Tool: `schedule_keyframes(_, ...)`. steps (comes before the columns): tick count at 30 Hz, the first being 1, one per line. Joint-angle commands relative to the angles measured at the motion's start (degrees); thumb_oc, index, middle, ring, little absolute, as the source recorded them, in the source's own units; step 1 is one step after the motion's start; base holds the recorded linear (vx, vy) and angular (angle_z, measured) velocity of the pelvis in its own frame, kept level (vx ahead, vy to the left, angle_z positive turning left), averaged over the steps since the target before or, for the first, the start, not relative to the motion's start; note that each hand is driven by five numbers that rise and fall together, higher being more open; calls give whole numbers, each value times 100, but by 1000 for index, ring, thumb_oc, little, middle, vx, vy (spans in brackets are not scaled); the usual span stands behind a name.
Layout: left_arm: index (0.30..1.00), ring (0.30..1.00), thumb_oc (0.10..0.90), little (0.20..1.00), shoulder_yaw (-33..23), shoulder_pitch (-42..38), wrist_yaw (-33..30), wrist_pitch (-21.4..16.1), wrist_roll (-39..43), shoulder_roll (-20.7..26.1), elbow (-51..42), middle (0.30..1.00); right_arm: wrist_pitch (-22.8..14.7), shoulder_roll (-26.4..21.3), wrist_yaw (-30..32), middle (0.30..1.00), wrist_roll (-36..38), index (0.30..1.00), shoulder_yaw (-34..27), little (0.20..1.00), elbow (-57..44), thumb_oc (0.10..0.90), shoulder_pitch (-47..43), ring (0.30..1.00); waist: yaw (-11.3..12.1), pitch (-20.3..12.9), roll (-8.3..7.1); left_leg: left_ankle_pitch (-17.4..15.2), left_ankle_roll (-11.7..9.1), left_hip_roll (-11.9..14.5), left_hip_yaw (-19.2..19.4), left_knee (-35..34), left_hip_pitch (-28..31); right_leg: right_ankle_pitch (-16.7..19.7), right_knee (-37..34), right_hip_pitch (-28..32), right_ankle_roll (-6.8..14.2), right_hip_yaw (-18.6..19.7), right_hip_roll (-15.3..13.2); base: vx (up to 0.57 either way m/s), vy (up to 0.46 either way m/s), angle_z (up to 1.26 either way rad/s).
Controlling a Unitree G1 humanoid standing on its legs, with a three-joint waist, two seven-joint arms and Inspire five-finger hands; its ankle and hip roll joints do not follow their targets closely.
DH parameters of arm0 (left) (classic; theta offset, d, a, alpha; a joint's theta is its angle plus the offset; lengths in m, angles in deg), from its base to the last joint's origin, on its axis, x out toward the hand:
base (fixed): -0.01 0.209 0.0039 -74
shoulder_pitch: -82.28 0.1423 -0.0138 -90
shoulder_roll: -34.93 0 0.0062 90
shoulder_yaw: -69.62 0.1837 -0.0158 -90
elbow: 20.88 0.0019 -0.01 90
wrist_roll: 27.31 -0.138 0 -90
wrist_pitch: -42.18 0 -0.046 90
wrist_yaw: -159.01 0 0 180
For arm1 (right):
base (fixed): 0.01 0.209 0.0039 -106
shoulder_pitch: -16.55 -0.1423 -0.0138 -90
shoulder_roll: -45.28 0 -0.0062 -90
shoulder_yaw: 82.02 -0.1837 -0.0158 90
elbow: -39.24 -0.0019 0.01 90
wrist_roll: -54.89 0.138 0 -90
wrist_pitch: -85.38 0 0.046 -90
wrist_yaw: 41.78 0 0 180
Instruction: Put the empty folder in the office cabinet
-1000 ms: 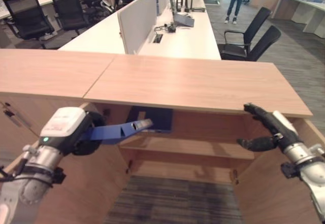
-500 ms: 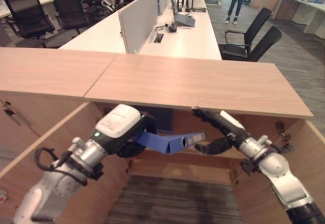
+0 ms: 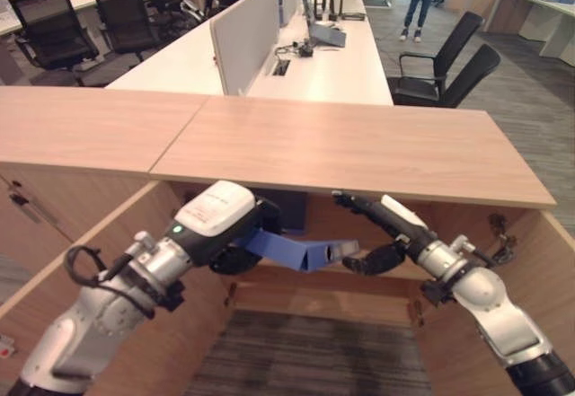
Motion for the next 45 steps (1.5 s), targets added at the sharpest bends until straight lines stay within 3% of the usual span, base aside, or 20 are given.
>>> schedule_keyframes(1, 300, 300, 400, 300, 276, -1327, -615, -314, 681, -139, -322, 300, -519, 207, -139, 900, 374, 900, 363, 900, -777, 800, -1079, 900, 68, -376, -227, -381, -365, 248, -141, -36, 109, 49, -4, 38, 434, -181, -252, 0, 0, 0)
schedule_keyframes(12, 300, 300, 400, 300, 841, -2434, -704, -285, 604, -298, -403, 300, -449, 175, -464, 900, 316, 900, 1065, 900, -700, 800, -1387, 900, 60, -376, -252, -277, -343, 215, -57, -36, 42, 131, -4, -8, 397, -325, -270, -8, 0, 0)
schedule_keyframes(20, 300, 300, 400, 300, 1004, -2681, -684, -284, 829, -345, -516, 300, -421, 256, -513, 900, 308, 900, 1290, 900, -584, 800, -1449, 900, 74, -365, -252, -274, -344, 219, -65, -36, 43, 126, -4, -6, 398, -336, -271, -7, -1, 1)
schedule_keyframes(21, 300, 300, 400, 300, 1019, -2682, -660, -273, 969, -366, -552, 300, -421, 278, -493, 844, 309, 844, 1289, 844, -560, 762, -1424, 844, 77, -368, -251, -271, -345, 219, -64, -36, 41, 125, -4, -6, 397, -338, -271, -61, 2, 0)
schedule_keyframes(22, 300, 300, 400, 300, 1035, -2674, -648, -272, 1125, -384, -595, 300, -421, 302, -457, 392, 283, 392, 1279, 392, -541, 461, -1388, 392, 74, -366, -251, -264, -341, 215, -65, -36, 31, 129, -4, -14, 396, -340, -272, 0, 0, 0)
schedule_keyframes(23, 300, 300, 400, 300, 1055, -2644, -616, -264, 1355, -396, -640, 300, -422, 329, -382, 300, 248, 300, 1249, 300, -504, 400, -1339, 300, 70, -367, -244, -271, -340, 217, -61, -36, 38, 128, -4, -8, 397, -342, -268, 0, 0, 0)
schedule_keyframes(27, 300, 300, 400, 300, 1089, -2488, -298, -266, 2707, -361, -898, 300, -498, 500, 58, 300, -122, 300, 1048, 300, -203, 400, -1024, 300, 31, -385, -174, -352, -352, 226, -141, -36, 87, 71, -4, 32, 438, -250, -263, 17, 4, 0)
schedule_keyframes(35, 300, 300, 400, 300, 1227, -2325, -6, -207, 3728, -183, -1057, 300, -541, 829, 495, 300, -106, 300, 789, 300, 171, 400, -465, 300, -16, -372, -123, -367, -347, 217, -148, -36, 115, 65, -4, 63, 450, -269, -267, 18, 3, 0)
schedule_keyframes(39, 300, 300, 400, 300, 1365, -1972, 169, -15, 4526, -113, -1085, 300, -444, 1444, 896, 300, 360, 300, 598, 300, 880, 400, 25, 300, -58, -333, -68, -373, -336, 202, -131, -36, 121, 82, -4, 55, 448, -258, -285, -4, 4, 1)
schedule_keyframes(45, 300, 300, 400, 300, 1570, -1440, 233, 256, 5254, -490, -815, 300, -319, 1853, 890, 300, 1172, 300, 616, 300, 1282, 400, 425, 300, -102, -285, -64, -360, -341, 198, -135, -36, 118, 74, -4, 59, 429, -264, -298, 2, -2, -1)
